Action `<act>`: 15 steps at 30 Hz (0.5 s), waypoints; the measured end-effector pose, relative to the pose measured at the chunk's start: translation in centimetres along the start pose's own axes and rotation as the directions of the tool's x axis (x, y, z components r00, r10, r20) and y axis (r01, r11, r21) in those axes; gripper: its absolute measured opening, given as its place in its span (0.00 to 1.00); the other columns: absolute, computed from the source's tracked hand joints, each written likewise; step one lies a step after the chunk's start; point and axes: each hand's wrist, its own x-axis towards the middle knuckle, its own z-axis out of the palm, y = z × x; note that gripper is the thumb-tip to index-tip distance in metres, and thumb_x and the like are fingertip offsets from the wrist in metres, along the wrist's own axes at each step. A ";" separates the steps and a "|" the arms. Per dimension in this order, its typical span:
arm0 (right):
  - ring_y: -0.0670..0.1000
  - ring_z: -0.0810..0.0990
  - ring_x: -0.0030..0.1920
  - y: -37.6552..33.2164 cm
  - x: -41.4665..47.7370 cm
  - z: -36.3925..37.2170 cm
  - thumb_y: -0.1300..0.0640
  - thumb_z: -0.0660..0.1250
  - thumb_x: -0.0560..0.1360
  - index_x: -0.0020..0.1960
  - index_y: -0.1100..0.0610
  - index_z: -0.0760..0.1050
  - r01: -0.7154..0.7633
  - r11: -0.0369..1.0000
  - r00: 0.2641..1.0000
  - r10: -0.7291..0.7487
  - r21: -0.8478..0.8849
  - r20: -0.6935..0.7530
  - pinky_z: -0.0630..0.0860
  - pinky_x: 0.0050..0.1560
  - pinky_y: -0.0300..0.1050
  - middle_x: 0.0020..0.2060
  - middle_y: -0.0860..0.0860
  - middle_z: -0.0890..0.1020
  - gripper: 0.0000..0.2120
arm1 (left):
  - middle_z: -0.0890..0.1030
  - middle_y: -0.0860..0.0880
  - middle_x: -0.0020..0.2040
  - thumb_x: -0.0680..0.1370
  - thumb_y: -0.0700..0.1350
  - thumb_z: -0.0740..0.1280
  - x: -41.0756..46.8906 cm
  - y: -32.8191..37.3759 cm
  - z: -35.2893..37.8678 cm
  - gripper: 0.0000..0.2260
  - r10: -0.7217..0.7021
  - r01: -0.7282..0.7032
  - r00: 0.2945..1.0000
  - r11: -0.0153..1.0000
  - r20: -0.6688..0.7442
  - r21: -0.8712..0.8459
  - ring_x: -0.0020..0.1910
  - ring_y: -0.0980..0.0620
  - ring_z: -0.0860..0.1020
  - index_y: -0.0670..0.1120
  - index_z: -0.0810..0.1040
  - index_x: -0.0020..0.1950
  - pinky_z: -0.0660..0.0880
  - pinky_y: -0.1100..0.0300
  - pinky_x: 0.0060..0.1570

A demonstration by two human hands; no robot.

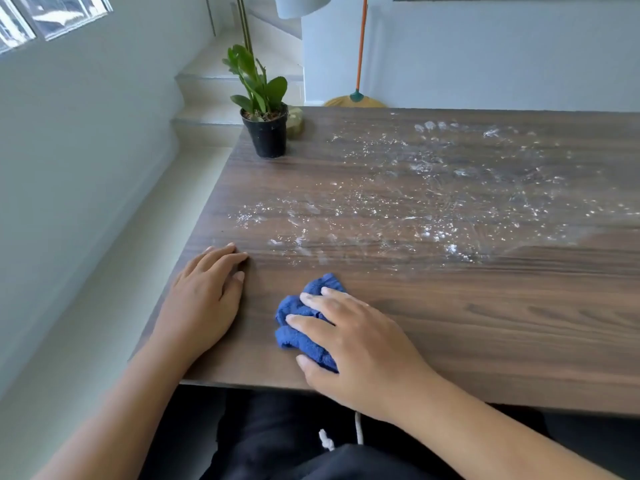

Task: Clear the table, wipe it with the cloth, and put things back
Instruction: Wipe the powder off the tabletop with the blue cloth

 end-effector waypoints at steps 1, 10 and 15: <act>0.52 0.75 0.66 1.4 -1.0 -0.7 0.42 0.60 0.71 0.62 0.46 0.76 -0.042 0.999 0.999 0.041 -0.031 -0.011 0.70 0.63 0.45 0.64 0.47 0.77 0.21 | 0.73 0.53 0.69 0.80 0.50 0.58 0.3 0.7 0.1 0.15 -0.005 0.005 1.000 1.000 0.002 -0.001 0.70 0.47 0.66 0.51 0.75 0.66 0.64 0.51 0.67; 0.42 0.59 0.72 13.2 -8.5 -7.1 0.37 0.52 0.73 0.70 0.40 0.68 -0.468 0.879 0.883 0.460 -0.097 -0.088 0.58 0.61 0.35 0.72 0.39 0.65 0.26 | 0.77 0.54 0.62 0.76 0.56 0.55 2.3 11.7 3.6 0.21 0.321 -0.308 0.942 0.941 0.092 -0.138 0.62 0.49 0.72 0.50 0.74 0.64 0.70 0.50 0.62; 0.41 0.59 0.72 19.1 -11.6 -9.6 0.42 0.59 0.77 0.70 0.40 0.67 -0.631 0.775 0.769 0.618 -0.035 -0.163 0.62 0.62 0.38 0.72 0.38 0.63 0.21 | 0.75 0.56 0.64 0.76 0.58 0.55 4.5 18.8 6.5 0.22 0.489 -0.461 0.860 0.867 0.146 -0.190 0.64 0.52 0.71 0.52 0.73 0.66 0.67 0.54 0.64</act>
